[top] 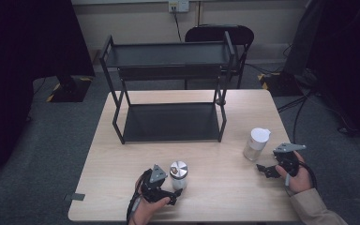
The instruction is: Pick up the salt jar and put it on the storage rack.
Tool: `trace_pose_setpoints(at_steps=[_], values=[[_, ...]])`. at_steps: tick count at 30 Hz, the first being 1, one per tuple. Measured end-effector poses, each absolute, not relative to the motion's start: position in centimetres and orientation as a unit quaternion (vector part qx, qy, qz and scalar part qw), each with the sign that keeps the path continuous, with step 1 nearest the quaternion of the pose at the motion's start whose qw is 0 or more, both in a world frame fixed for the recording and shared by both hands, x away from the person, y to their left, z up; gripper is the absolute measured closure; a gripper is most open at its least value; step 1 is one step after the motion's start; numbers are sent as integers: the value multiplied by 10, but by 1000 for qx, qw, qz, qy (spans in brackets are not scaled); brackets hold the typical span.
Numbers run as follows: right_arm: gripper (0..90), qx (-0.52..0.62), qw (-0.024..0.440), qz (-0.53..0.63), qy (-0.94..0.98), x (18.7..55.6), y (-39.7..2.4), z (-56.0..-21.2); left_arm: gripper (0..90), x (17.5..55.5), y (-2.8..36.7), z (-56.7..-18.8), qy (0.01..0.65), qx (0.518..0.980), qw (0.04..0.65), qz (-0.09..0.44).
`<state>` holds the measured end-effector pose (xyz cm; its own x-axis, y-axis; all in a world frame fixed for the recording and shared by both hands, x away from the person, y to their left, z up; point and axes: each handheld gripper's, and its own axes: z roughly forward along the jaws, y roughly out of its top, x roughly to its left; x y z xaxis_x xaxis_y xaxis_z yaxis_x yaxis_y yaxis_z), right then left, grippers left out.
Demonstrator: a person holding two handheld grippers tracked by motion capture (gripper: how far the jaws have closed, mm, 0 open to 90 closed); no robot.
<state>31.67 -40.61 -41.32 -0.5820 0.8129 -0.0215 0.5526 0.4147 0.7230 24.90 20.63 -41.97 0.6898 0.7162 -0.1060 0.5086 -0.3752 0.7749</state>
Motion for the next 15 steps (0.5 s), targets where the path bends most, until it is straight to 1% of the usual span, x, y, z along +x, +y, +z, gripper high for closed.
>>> trace_pose_setpoints(at_steps=[15], values=[[0,417,189,345,820,317,-406,-413,21,257,201,-424,385,811,426,113]])
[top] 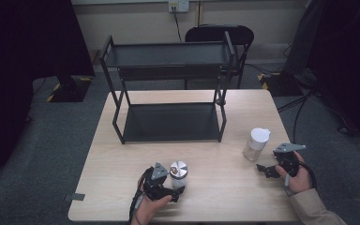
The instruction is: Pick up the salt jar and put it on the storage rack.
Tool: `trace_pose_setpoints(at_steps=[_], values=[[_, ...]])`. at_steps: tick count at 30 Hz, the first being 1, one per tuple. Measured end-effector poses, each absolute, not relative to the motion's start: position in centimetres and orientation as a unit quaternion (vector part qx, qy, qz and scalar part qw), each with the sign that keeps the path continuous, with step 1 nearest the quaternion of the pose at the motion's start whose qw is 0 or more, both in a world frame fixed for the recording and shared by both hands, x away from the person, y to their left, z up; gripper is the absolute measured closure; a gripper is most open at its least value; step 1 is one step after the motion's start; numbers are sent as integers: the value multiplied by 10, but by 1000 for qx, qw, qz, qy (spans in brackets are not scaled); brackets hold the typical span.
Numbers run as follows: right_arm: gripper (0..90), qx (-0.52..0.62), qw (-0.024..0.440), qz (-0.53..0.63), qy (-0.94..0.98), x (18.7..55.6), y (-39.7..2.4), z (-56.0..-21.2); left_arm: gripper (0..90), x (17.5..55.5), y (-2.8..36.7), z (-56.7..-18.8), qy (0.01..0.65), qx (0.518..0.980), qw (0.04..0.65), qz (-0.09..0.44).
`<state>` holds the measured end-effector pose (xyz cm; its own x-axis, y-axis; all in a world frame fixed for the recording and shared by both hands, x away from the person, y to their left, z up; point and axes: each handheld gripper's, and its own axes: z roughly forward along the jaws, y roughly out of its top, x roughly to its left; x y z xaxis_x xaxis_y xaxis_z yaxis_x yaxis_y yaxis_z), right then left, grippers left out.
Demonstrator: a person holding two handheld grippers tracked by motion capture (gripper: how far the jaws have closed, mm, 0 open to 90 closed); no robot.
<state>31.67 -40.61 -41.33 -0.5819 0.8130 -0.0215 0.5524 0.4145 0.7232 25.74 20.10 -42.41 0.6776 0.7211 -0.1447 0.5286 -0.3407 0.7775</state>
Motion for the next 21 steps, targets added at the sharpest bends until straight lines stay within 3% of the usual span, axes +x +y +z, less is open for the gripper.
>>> trace_pose_setpoints(at_steps=[7,21], values=[[0,416,189,345,820,317,-406,-413,52,261,196,-426,384,807,435,113],[0,417,189,345,820,317,-406,-413,239,263,188,-429,364,809,446,121]])
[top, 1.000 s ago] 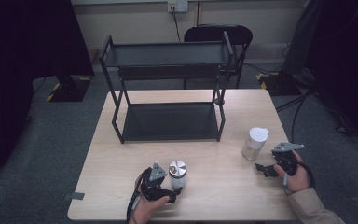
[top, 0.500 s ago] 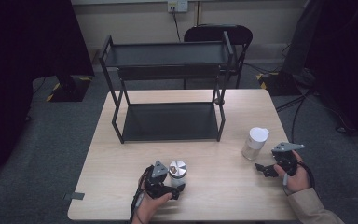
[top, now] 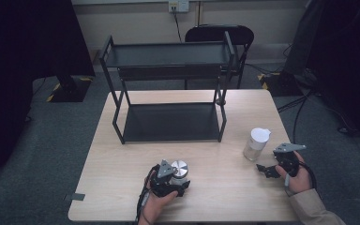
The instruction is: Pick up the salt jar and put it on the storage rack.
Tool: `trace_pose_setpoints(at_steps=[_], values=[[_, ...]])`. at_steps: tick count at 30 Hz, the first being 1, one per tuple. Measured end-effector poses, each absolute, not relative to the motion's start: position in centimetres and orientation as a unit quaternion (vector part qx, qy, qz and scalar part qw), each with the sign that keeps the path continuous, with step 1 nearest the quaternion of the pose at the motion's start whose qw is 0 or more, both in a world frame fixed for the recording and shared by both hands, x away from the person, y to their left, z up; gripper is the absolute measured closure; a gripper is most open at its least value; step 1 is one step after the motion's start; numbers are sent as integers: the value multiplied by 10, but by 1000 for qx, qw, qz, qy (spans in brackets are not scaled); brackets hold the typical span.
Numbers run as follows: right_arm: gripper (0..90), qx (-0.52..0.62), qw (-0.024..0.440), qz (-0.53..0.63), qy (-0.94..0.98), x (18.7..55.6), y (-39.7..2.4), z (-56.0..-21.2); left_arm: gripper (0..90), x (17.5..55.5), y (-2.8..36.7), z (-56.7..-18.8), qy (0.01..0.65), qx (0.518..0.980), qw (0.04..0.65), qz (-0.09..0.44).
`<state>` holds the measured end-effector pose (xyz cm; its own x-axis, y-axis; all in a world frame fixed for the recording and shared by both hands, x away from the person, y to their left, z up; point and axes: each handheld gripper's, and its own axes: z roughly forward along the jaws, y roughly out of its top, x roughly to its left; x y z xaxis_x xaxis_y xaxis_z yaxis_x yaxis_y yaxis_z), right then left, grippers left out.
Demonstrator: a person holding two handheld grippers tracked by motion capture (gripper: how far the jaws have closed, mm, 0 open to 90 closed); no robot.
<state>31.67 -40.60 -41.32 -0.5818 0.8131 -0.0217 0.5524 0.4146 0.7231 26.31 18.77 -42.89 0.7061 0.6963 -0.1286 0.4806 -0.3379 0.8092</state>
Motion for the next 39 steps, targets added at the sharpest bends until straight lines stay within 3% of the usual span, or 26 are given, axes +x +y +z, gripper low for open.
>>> trace_pose_setpoints(at_steps=[13,39], values=[[0,416,189,345,820,317,-406,-413,300,256,178,-421,358,816,425,157],[0,416,189,345,820,317,-406,-413,304,288,192,-380,369,812,431,136]])
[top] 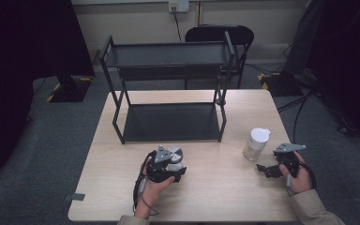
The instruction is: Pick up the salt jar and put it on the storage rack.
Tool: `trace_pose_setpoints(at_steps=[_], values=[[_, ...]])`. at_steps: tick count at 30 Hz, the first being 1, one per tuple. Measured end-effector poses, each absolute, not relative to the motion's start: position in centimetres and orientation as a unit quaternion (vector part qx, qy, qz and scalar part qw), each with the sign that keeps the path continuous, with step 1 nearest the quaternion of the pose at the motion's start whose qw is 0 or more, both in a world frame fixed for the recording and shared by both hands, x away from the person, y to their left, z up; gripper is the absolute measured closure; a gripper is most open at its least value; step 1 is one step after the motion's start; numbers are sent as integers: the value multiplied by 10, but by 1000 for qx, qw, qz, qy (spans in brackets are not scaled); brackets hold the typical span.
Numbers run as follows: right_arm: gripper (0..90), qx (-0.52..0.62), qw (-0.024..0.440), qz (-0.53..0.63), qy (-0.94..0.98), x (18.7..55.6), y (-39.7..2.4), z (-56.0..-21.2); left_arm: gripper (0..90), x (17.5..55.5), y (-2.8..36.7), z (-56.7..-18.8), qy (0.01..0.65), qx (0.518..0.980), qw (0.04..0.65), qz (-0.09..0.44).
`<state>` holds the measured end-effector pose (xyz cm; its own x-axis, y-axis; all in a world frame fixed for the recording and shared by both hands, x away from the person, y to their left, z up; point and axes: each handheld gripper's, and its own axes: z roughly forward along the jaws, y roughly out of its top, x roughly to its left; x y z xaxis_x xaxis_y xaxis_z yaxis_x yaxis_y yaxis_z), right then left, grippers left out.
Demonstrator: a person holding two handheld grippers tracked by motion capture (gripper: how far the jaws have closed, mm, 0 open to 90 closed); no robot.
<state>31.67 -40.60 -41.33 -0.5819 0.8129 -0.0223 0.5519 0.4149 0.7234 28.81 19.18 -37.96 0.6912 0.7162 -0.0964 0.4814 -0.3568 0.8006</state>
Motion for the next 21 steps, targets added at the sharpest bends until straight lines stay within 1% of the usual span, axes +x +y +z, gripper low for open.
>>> trace_pose_setpoints(at_steps=[21], values=[[0,417,189,345,820,317,-406,-413,305,325,197,-342,373,805,440,139]])
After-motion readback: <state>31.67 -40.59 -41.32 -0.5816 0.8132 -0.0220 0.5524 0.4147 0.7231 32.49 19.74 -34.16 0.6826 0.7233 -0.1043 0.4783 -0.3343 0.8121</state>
